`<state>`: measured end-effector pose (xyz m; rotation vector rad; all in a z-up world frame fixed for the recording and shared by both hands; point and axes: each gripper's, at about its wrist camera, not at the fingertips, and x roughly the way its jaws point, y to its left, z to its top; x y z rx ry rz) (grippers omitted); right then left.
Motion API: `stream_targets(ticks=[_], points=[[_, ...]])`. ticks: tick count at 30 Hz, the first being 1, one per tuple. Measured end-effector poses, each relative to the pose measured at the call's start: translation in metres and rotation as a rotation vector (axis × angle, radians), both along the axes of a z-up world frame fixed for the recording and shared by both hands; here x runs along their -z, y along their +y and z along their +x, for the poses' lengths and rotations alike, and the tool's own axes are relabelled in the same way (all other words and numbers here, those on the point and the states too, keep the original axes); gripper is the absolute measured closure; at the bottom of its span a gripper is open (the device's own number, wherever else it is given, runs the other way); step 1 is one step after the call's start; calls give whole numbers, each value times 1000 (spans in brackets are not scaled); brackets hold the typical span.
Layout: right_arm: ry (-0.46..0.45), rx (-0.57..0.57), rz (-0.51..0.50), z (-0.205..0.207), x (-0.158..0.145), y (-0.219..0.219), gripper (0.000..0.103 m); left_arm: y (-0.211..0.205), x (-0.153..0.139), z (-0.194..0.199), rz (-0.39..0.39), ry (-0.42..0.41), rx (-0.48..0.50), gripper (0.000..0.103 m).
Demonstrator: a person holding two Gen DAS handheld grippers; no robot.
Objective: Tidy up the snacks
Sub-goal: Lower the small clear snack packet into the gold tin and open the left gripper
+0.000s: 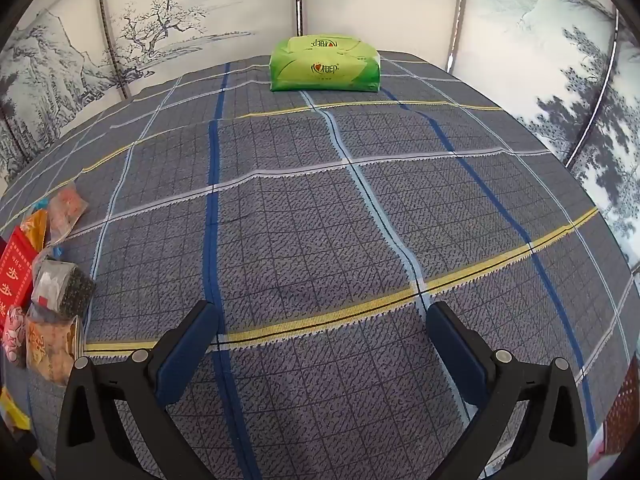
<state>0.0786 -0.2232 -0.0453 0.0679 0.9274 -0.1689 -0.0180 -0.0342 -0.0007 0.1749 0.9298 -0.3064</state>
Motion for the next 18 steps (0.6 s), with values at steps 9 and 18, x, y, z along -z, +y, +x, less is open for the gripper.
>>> stream_targets(ticks=[9, 18], points=[[-1, 8, -2, -1, 1, 0, 0, 22, -26, -17, -8, -52, -48, 81], [0, 5, -6, -1, 0, 0, 0, 57, -44, -17, -32, -73, -125, 81]])
